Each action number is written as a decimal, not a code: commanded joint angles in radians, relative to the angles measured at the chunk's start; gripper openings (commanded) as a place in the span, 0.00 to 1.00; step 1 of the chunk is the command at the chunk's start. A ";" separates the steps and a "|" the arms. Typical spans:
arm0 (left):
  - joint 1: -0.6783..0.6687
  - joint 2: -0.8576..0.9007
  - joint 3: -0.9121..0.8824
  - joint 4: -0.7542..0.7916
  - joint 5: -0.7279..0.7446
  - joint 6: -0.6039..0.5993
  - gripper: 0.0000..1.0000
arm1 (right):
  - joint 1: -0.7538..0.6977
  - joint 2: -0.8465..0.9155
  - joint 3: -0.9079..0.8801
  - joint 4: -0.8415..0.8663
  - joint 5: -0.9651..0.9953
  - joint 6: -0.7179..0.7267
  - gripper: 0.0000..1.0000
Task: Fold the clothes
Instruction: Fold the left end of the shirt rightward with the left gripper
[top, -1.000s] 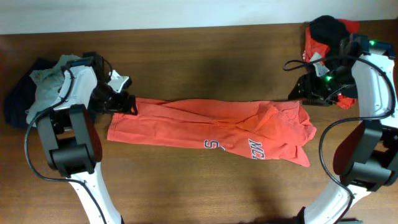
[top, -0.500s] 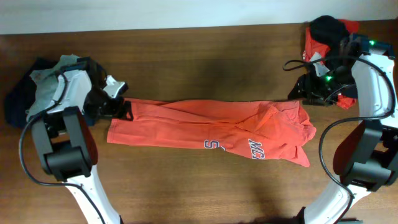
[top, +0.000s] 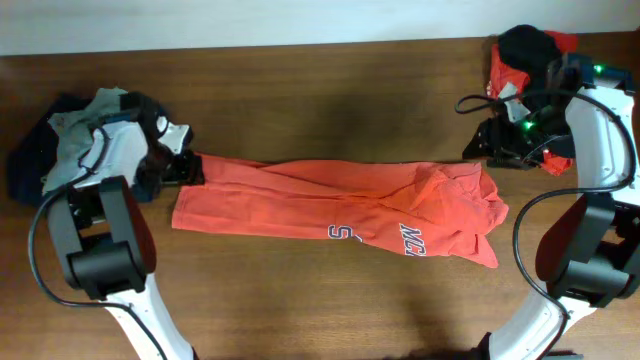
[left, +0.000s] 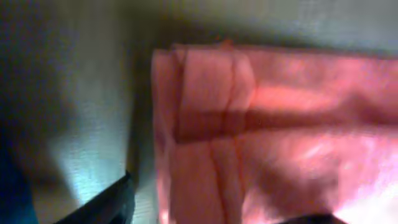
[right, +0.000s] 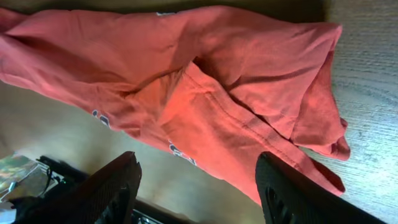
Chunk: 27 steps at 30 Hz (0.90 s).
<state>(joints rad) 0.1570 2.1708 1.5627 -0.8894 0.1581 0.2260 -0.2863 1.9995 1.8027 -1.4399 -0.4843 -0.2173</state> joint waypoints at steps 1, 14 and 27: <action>-0.055 0.126 -0.101 0.045 0.064 -0.031 0.61 | 0.006 -0.026 0.015 -0.006 -0.002 -0.011 0.64; -0.137 0.126 -0.211 0.063 0.062 -0.059 0.01 | 0.006 -0.026 0.015 -0.016 -0.002 -0.011 0.64; -0.024 0.016 -0.126 0.044 0.145 -0.135 0.01 | 0.003 -0.026 0.016 -0.021 -0.002 -0.010 0.63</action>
<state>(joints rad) 0.1112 2.1422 1.4830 -0.8074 0.3164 0.1089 -0.2863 1.9995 1.8027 -1.4590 -0.4843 -0.2169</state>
